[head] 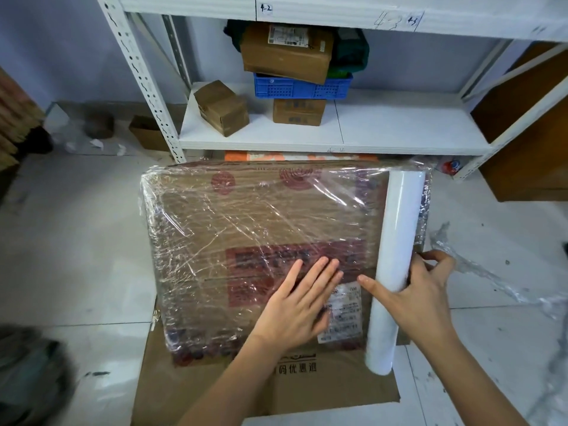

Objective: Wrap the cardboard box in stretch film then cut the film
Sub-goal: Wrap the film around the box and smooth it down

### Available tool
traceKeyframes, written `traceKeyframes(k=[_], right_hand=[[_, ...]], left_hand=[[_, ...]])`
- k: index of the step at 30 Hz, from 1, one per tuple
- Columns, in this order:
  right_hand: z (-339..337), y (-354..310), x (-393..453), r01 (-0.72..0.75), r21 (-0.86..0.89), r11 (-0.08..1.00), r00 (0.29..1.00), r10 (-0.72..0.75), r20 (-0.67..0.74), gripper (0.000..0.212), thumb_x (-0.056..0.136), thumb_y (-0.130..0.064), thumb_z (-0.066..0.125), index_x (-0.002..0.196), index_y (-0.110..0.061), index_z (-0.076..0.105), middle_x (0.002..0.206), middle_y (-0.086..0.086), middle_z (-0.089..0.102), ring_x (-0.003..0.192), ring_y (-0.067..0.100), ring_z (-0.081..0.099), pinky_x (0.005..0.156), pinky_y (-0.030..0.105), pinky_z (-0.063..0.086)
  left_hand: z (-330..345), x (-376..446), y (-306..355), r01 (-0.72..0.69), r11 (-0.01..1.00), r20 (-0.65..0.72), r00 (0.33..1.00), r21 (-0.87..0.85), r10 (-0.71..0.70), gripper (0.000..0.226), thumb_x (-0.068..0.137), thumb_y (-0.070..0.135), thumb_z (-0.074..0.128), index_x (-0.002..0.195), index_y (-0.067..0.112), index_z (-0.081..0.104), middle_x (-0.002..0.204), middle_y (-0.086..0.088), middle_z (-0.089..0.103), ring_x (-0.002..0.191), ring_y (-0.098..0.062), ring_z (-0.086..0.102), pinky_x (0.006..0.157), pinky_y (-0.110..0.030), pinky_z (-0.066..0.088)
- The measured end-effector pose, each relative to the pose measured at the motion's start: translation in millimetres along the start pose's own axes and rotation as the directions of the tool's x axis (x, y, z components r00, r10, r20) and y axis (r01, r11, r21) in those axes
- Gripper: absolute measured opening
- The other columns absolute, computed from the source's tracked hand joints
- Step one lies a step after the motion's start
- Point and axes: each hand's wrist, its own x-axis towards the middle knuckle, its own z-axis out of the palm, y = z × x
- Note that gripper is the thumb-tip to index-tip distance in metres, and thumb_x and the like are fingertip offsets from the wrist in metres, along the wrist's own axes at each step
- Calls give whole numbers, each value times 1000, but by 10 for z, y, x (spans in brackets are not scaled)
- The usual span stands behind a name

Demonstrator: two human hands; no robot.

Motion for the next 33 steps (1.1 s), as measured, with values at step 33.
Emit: traceKeyframes(k=[33], right_hand=[[-318, -101, -136, -325, 550, 769, 920, 121, 374, 50, 69, -24, 80, 107, -20, 48, 96, -9, 62, 83, 5, 63, 64, 18, 48]], left_hand=[[-287, 542, -523, 174, 984, -72, 982, -38, -176, 62, 94, 41, 35, 147, 10, 27, 155, -11, 21, 144, -28, 17, 116, -51, 14]])
